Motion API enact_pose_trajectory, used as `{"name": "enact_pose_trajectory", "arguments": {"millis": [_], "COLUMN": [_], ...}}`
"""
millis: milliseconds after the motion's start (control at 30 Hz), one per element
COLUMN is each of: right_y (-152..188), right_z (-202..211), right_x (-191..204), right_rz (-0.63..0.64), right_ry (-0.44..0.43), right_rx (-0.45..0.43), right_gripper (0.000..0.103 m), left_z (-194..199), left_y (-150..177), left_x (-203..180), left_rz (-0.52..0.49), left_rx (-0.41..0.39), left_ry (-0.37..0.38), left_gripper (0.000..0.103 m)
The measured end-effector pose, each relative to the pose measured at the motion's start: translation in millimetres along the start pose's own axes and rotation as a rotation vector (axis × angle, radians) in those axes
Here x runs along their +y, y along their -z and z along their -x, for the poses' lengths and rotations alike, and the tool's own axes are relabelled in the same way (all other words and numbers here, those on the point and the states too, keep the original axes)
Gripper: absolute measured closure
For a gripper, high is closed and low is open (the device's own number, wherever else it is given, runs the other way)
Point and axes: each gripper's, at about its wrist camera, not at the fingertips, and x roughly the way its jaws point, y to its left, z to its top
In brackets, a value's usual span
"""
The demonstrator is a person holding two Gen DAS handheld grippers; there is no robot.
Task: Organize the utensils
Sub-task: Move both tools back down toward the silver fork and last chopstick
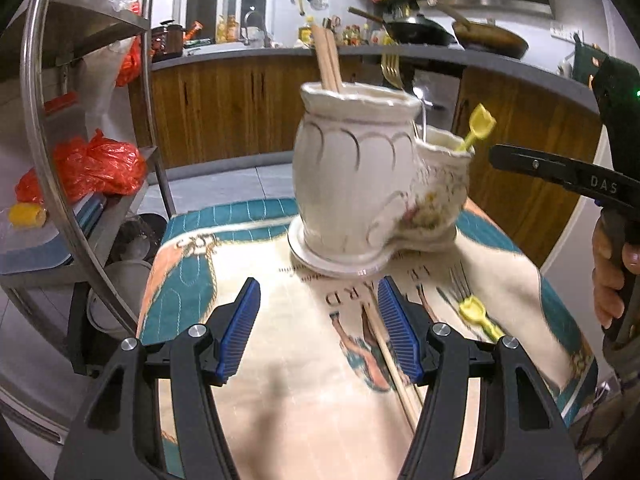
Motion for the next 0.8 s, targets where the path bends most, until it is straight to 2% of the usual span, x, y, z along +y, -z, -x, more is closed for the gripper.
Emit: {"name": "enact_pose_trajectory", "arguments": {"millis": [100,133,233,300,400,533,800], "right_y": [11.5,16.7,32.0,41.9,53.9,69.1,85.8], "right_z": [-0.3,-0.8,-3.0,-5.2,-6.7,-8.7,-13.6], "right_x": [4.3,7.3,11.2,11.8,12.4,11.8,13.9], "right_rz": [0.020,0.040,0.053,0.052,0.050,0.035,0.033], "right_ry": [-0.004,0.004,-0.008,-0.018,-0.024,-0.056,-0.071], "right_rx": [0.062,0.091,0.179,0.227,0.274,0.326,0.390], "right_gripper": [0.056,0.056,0.063,0.066,0.074,0.083,0.084], "left_z": [-2.0,-2.3,-3.5,-3.7,-5.3,-11.1,-12.7], "left_y": [6.8,8.8,14.3,17.4,21.3,26.7,30.6], "left_x": [-4.5,-5.2,-8.7,-12.2,-17.1,-22.7,-33.6], "left_rz": [-0.017,-0.019,-0.023,-0.029,-0.043,-0.055,-0.083], "left_rx": [0.046,0.057,0.088,0.108,0.134,0.186,0.221], "left_ry": [0.013,0.017,0.038,0.053,0.061,0.066,0.074], "left_gripper": [0.045,0.050,0.060,0.062,0.064,0.074,0.076]}}
